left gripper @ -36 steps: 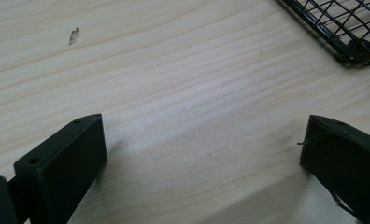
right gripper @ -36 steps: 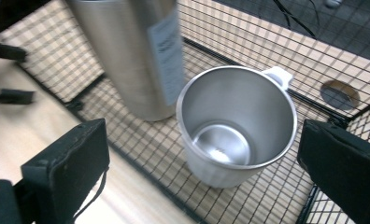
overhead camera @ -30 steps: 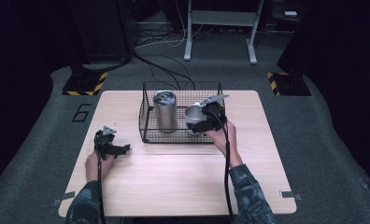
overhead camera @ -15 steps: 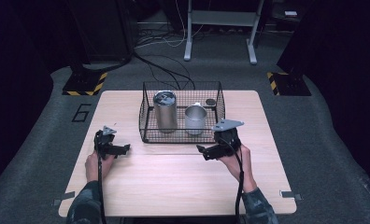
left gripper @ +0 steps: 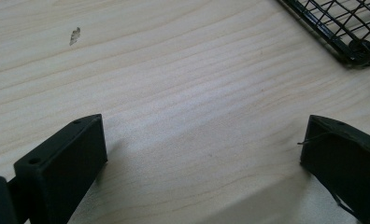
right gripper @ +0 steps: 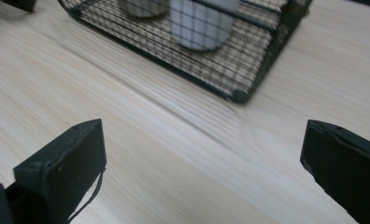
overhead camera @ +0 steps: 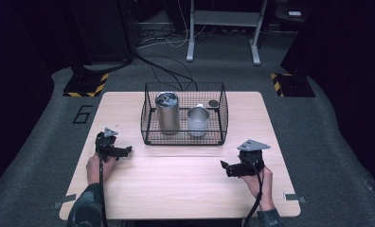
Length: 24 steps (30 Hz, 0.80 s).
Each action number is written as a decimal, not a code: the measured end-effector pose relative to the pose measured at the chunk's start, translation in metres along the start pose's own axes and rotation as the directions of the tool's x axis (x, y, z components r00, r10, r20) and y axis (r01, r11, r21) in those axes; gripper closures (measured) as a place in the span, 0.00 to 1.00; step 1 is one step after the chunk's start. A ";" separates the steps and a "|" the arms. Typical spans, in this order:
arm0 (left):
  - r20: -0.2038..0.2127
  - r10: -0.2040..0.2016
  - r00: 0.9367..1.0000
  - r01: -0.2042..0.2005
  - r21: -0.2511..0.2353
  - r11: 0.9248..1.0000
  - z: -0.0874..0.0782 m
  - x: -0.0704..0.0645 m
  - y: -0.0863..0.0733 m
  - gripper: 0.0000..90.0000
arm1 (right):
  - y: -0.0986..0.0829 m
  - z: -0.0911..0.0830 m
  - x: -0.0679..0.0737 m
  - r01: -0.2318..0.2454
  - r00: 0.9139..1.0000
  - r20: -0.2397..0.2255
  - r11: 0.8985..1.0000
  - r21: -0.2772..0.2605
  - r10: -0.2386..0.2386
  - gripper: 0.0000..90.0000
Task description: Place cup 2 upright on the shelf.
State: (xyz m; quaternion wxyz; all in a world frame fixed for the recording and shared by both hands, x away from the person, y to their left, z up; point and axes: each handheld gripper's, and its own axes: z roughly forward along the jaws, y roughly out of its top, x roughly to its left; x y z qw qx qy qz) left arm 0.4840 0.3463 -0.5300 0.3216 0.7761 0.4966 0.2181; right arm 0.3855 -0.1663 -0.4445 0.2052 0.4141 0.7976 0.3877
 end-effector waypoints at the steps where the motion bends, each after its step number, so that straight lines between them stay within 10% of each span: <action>1: 0.000 0.000 1.000 0.000 0.000 1.000 0.000 0.000 0.000 0.00 | -0.007 0.001 -0.005 -0.011 1.000 0.008 1.000 0.002 0.011 0.00; 14: 0.002 -0.008 1.000 0.008 -0.004 1.000 0.001 0.000 0.000 0.00 | -0.082 0.002 -0.056 -0.181 0.978 0.121 0.981 0.076 0.171 0.00; 24: 0.002 -0.008 1.000 0.008 -0.003 1.000 0.001 0.000 0.000 0.00 | -0.106 0.004 -0.068 -0.160 0.974 0.175 0.982 0.098 0.142 0.00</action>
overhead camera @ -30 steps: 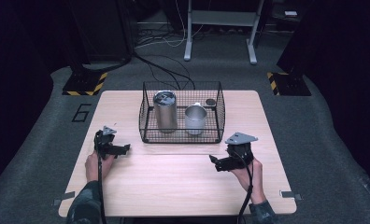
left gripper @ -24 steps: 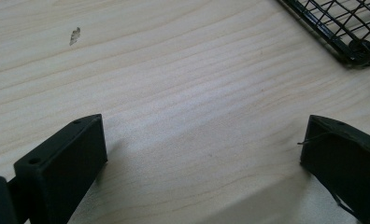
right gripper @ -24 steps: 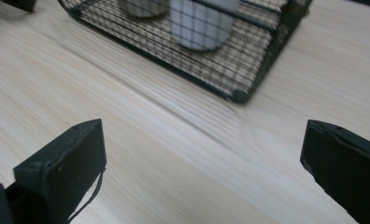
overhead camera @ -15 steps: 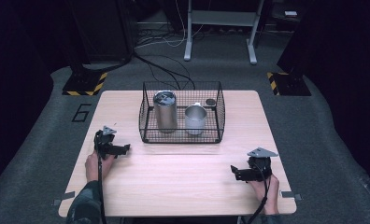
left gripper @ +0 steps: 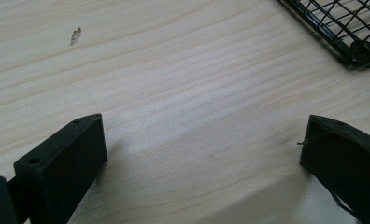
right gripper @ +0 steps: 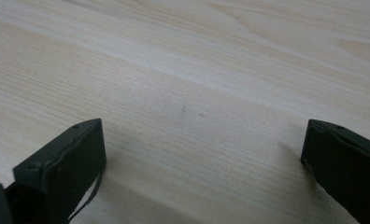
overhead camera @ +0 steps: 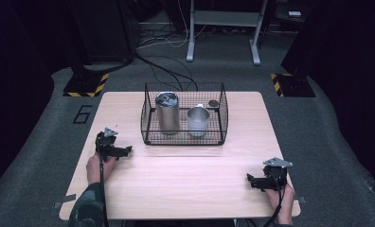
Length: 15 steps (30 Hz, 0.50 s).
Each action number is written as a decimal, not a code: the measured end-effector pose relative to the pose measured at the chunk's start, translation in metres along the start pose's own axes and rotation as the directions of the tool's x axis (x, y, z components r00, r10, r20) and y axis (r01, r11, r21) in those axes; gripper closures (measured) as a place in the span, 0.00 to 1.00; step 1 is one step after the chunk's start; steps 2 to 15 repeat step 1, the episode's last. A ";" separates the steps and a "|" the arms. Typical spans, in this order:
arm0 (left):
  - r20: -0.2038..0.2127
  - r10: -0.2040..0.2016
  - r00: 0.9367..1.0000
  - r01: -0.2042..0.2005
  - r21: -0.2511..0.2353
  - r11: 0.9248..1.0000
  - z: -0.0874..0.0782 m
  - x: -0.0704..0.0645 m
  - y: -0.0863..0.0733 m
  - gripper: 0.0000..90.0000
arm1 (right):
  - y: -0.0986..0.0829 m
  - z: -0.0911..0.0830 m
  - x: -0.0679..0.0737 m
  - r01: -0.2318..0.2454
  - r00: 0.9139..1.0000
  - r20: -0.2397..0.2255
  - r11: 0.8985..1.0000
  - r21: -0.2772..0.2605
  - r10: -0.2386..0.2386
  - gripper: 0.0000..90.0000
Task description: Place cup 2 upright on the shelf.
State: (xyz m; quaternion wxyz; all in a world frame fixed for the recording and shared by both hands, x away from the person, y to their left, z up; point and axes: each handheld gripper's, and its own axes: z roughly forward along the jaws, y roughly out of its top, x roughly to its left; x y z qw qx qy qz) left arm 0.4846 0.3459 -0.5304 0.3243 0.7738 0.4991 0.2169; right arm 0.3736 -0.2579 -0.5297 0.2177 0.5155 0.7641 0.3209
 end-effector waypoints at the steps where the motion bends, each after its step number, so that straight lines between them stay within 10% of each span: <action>1: -0.001 0.000 1.000 0.000 -0.001 1.000 0.000 0.000 0.000 0.00 | -0.001 0.000 0.001 -0.002 1.000 0.001 1.000 -0.010 0.002 0.00; 15: -0.001 0.000 1.000 0.000 -0.001 1.000 0.000 0.000 0.000 0.00 | -0.001 0.000 0.001 -0.002 1.000 0.001 1.000 -0.010 0.002 0.00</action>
